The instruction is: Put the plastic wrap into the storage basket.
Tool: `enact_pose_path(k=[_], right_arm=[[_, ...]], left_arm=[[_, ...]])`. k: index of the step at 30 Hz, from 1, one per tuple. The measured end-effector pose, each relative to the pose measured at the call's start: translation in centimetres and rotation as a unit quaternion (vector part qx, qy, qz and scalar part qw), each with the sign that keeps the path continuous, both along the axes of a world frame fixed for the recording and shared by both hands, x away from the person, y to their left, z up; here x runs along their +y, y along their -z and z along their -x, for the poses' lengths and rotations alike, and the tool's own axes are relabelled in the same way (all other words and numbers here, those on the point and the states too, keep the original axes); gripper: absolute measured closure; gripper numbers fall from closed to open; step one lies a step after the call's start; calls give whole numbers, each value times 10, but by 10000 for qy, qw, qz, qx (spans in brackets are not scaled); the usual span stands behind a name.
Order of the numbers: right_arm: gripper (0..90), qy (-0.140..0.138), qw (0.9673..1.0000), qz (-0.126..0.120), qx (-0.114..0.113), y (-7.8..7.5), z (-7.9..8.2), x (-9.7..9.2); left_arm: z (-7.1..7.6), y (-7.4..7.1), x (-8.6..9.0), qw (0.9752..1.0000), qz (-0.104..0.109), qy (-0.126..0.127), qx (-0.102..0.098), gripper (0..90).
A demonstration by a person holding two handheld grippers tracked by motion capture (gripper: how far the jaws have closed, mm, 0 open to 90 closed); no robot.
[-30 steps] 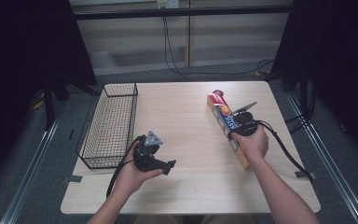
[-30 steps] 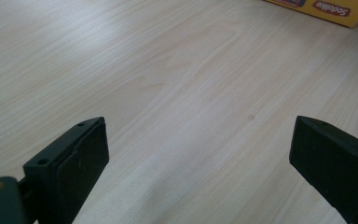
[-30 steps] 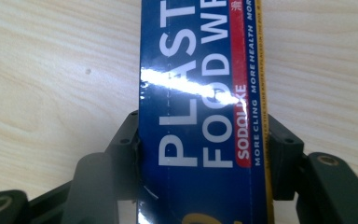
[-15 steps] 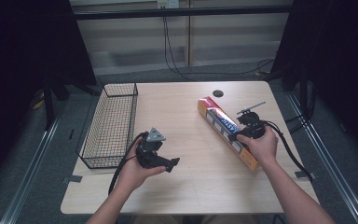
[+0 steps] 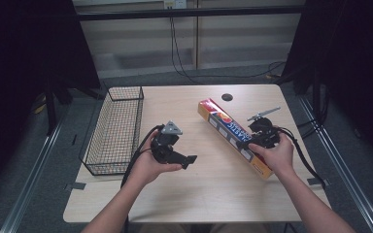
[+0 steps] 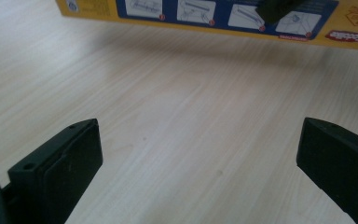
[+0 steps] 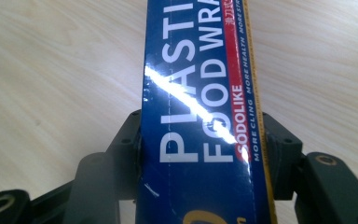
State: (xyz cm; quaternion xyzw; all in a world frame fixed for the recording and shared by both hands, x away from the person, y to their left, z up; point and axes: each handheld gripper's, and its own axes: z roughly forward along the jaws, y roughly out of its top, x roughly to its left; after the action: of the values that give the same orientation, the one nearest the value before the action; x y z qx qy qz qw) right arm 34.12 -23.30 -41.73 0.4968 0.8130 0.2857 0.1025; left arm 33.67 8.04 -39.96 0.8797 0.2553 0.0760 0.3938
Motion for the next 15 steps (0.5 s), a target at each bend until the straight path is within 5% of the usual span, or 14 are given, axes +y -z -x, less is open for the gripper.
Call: enact_pose_path(k=[2,3,8,15], right_arm=[[441,-142,9999,-2,-19,-2,2,2],[441,-248,9997,-11,-18,-3,5,5],[441,-488,9988,-26,-48,-7,11,8],[441,-773,9969,-65,-96,-13,20,12]], left_arm=[[-3,-4,-4,9999,55,97,-85,22],[-6,-9,-8,9993,-104,267,-231,29],[-15,-17,-18,9971,-254,586,-416,31],[-25,-25,-34,9948,-246,872,-461,39]])
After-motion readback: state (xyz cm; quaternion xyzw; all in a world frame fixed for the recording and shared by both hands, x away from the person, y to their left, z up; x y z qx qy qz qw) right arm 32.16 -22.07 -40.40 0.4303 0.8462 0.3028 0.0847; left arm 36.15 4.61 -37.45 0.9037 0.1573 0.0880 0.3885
